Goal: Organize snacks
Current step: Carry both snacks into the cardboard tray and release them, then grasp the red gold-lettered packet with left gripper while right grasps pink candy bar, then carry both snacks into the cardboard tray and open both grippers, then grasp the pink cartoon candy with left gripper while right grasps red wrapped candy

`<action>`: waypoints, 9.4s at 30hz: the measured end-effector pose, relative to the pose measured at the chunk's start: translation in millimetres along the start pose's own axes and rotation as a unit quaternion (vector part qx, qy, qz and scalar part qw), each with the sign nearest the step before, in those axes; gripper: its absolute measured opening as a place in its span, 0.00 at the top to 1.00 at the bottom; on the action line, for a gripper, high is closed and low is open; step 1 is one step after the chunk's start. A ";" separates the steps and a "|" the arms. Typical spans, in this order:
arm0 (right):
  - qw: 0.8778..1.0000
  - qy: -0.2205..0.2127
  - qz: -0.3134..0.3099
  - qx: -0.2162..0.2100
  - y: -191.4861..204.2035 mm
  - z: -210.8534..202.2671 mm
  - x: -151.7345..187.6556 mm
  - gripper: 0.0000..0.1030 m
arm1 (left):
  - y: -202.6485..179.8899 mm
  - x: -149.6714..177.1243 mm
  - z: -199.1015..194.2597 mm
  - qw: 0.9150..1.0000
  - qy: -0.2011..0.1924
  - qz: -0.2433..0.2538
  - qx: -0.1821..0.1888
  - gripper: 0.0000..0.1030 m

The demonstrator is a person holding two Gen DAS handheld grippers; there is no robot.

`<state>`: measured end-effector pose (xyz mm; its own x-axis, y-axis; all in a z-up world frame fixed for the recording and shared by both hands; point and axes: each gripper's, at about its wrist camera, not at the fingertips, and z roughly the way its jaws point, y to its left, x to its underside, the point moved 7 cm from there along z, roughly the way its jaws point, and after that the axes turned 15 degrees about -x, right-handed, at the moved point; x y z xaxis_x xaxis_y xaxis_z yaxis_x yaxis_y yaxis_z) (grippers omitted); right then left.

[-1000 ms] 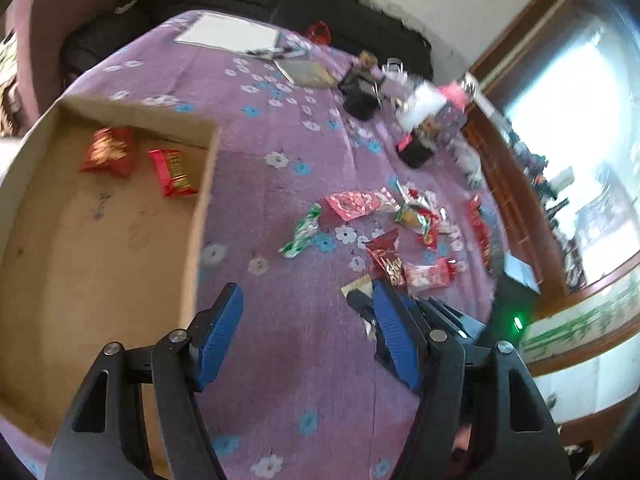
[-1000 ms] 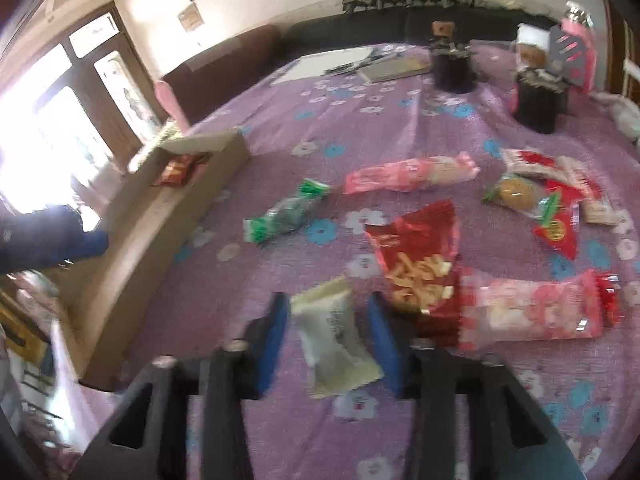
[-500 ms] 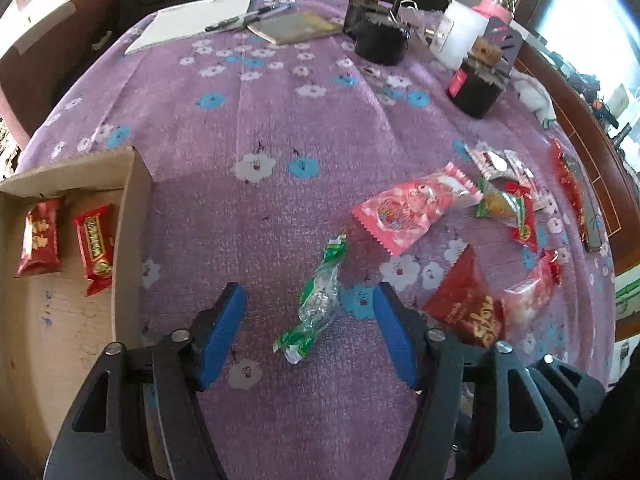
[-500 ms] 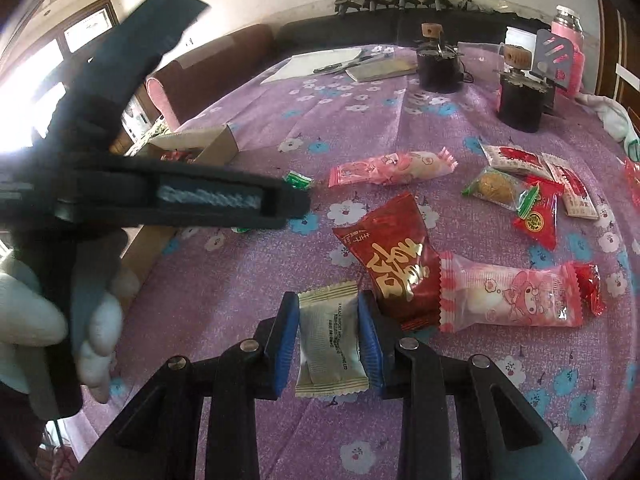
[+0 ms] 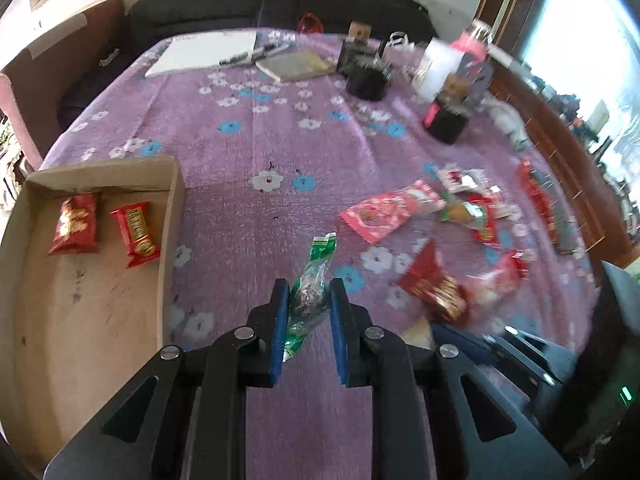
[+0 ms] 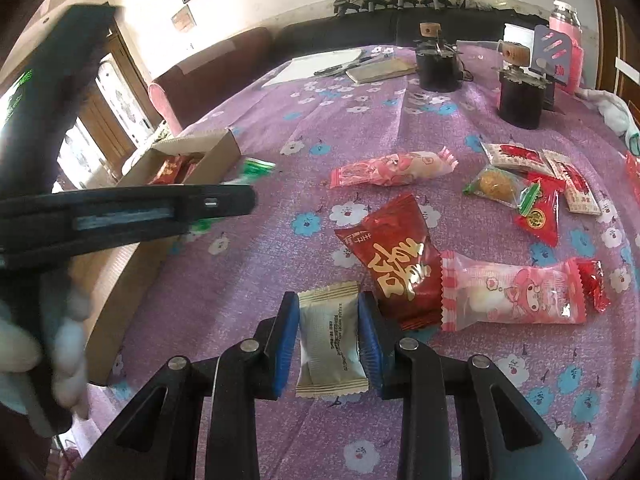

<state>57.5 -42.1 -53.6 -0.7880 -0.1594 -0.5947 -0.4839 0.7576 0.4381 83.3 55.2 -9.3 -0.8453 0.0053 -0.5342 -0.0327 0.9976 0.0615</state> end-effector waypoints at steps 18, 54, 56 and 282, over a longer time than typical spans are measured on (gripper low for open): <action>0.999 -0.050 -0.019 -0.010 38.9 -30.6 -8.6 0.70 | 128.5 42.1 -83.6 0.994 -0.051 -0.100 0.010 0.83; 0.994 0.073 -0.071 -0.033 166.3 152.6 -93.3 0.61 | 242.2 -0.7 53.0 0.979 0.067 -0.195 -0.005 0.82; 0.995 0.061 -0.068 -0.038 166.8 143.0 -95.2 0.55 | 242.2 0.7 49.9 0.978 0.066 -0.197 -0.001 0.82; 0.995 -0.051 0.037 0.081 -7.7 -75.3 7.3 0.42 | 64.9 86.9 -103.7 0.989 -0.037 -0.123 0.071 0.33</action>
<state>26.8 -96.7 -10.5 -0.7725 -0.0401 -0.6337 -0.3518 0.8578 0.3746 -47.6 113.2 35.6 -0.7800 -0.2389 -0.5784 -0.1528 0.9690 -0.1942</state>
